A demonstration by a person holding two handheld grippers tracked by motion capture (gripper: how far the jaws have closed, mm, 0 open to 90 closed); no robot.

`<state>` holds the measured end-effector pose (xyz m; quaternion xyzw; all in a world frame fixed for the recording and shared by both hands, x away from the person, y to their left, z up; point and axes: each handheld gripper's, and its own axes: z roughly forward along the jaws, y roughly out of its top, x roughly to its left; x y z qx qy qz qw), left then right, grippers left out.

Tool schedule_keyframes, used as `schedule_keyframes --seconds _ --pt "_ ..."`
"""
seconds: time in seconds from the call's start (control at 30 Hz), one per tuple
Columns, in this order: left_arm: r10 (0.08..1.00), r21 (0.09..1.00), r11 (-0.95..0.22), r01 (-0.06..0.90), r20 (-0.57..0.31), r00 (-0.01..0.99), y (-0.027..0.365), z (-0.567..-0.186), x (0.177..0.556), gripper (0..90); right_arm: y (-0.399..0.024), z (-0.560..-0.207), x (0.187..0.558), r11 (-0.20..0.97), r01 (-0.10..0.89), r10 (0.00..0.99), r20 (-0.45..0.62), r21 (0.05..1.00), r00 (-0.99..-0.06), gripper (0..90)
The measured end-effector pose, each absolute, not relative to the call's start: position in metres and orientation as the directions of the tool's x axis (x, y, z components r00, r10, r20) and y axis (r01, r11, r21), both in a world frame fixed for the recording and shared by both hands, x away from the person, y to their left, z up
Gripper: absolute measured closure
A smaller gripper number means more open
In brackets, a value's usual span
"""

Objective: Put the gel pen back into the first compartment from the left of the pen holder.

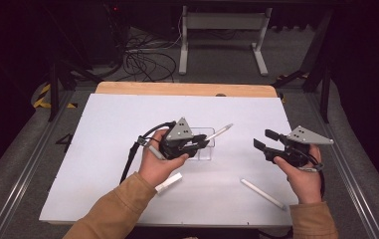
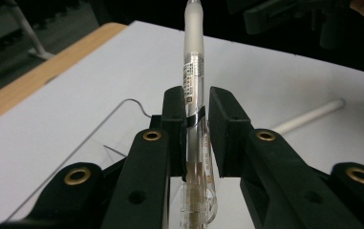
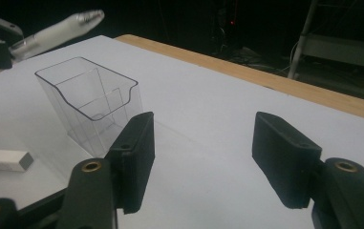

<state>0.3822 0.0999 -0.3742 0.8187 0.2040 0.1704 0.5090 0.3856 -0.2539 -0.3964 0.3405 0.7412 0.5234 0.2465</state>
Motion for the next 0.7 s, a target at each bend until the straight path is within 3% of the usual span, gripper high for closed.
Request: schedule_keyframes --seconds 0.7 --pt "0.615 0.973 -0.183 0.138 0.004 0.789 0.138 -0.404 0.407 77.3 -0.251 -0.398 0.386 0.230 0.244 0.753 -0.014 0.942 -0.658 40.9"
